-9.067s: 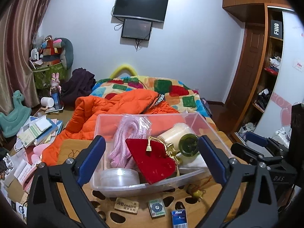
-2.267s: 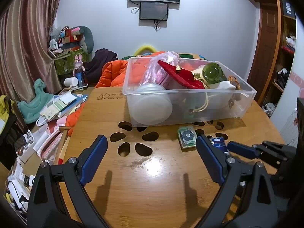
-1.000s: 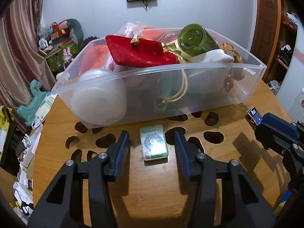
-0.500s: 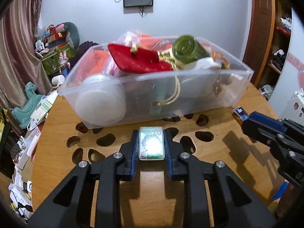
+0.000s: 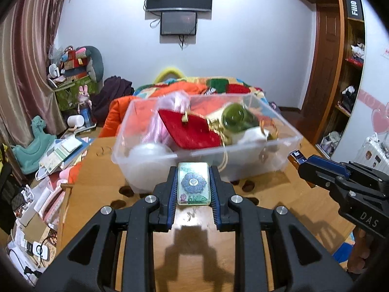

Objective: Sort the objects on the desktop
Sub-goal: 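Lift and carry the green card and blue Max box over the clear box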

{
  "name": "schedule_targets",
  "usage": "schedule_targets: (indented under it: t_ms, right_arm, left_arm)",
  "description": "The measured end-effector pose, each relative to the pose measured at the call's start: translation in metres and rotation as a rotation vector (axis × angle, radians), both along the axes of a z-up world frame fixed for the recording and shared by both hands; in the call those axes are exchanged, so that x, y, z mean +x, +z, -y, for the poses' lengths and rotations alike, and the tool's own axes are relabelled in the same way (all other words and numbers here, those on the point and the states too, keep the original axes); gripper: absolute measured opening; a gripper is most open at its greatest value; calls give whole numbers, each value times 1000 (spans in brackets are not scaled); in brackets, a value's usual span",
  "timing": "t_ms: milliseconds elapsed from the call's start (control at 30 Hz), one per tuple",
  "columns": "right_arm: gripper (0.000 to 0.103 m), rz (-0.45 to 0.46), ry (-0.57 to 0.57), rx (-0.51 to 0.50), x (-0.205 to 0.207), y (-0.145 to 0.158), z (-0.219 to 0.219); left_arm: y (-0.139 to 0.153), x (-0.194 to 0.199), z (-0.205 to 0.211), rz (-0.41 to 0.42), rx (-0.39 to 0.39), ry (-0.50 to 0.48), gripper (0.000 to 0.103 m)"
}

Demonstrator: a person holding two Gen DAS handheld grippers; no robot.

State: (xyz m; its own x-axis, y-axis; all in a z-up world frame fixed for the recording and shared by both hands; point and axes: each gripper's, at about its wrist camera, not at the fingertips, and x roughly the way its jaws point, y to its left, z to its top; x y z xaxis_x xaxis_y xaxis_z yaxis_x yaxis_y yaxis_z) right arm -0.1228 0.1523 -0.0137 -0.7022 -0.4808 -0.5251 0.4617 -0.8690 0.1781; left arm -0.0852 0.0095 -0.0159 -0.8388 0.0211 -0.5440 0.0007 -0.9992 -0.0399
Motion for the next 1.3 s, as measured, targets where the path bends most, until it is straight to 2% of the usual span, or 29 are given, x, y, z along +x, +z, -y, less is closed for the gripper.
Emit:
schedule_targets:
  t_ms: [367,767,967,1300]
  right_arm:
    - [25,-77,-25,24,-13,35,-3]
    - [25,-128,-49,49,-43,57,-2]
    - [25,-109,-63,44,-69,54,-1]
    - [25,-43,-69,79,-113,34,11]
  left_arm:
    - [28,-4,19,-80,4,7,24]
    - [42,-32,46,-98,45,6,24]
    - [44,-60,69,-73,79,30,24]
    - [23,-103,74,-7,62,41,24]
